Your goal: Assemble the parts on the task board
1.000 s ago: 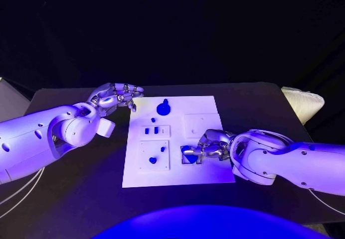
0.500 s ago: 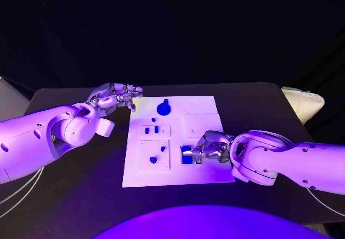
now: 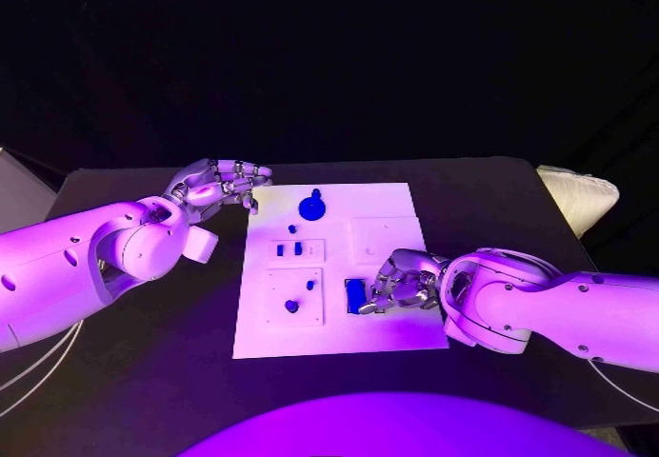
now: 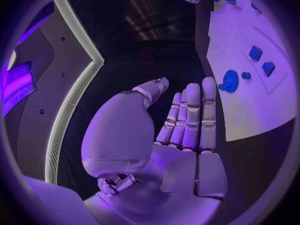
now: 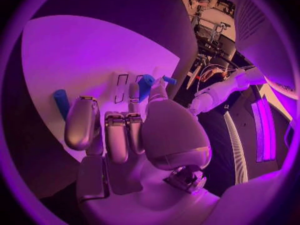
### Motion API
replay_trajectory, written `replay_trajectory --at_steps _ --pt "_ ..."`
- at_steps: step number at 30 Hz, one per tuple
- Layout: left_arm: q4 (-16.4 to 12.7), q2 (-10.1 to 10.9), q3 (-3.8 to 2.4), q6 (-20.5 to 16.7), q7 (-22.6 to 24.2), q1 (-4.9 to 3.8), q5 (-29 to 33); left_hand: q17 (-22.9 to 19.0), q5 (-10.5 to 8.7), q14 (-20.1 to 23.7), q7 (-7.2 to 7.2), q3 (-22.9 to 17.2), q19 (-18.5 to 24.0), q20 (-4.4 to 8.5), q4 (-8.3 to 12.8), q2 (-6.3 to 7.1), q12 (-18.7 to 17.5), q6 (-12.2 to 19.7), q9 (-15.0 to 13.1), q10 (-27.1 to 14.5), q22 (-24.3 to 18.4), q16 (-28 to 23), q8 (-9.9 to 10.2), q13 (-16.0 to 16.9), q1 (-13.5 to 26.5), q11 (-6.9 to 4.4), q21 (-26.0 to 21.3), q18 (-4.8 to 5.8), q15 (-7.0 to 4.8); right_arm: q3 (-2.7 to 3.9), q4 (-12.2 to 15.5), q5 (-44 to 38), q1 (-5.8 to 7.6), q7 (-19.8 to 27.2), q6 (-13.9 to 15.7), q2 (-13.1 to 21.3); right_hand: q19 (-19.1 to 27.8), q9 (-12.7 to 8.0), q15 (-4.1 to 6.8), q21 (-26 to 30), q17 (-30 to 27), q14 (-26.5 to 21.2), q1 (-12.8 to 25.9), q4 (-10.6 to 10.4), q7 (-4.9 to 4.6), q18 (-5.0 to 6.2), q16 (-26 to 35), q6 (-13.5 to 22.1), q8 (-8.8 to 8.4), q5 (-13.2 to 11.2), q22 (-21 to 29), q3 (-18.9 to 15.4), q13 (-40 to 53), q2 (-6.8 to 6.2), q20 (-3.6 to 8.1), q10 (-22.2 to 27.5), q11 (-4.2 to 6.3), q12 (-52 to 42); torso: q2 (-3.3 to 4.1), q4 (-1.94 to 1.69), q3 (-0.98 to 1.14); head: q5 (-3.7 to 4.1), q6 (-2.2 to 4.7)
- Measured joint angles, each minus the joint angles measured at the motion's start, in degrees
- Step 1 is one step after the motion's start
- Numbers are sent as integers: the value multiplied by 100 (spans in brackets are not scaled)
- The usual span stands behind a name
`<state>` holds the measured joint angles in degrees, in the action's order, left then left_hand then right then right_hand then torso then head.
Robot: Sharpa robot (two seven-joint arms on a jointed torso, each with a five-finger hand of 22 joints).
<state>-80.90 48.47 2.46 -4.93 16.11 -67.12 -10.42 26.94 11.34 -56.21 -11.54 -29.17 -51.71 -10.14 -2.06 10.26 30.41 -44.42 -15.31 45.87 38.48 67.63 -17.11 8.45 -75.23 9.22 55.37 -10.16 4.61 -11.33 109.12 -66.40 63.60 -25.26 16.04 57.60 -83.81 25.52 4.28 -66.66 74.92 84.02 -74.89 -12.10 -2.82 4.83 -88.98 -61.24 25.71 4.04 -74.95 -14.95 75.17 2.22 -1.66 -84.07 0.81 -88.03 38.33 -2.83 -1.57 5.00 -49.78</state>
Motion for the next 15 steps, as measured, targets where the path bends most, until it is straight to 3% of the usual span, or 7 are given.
replay_trajectory --at_steps 15 --pt "2 -3 0 0 -18 0 -2 0 0 0 0 0 0 0 0 0 0 0 0 0 0 0 0 -1 0 0 0 0 0 1 -79 -285 -3 41 -24 -50 0 -54 0 0 -1 0 -114 -312 0 0 0 0 0 -6 1 271 -7 -41 0 14 17 -15 2 -4 -6 5 -12"
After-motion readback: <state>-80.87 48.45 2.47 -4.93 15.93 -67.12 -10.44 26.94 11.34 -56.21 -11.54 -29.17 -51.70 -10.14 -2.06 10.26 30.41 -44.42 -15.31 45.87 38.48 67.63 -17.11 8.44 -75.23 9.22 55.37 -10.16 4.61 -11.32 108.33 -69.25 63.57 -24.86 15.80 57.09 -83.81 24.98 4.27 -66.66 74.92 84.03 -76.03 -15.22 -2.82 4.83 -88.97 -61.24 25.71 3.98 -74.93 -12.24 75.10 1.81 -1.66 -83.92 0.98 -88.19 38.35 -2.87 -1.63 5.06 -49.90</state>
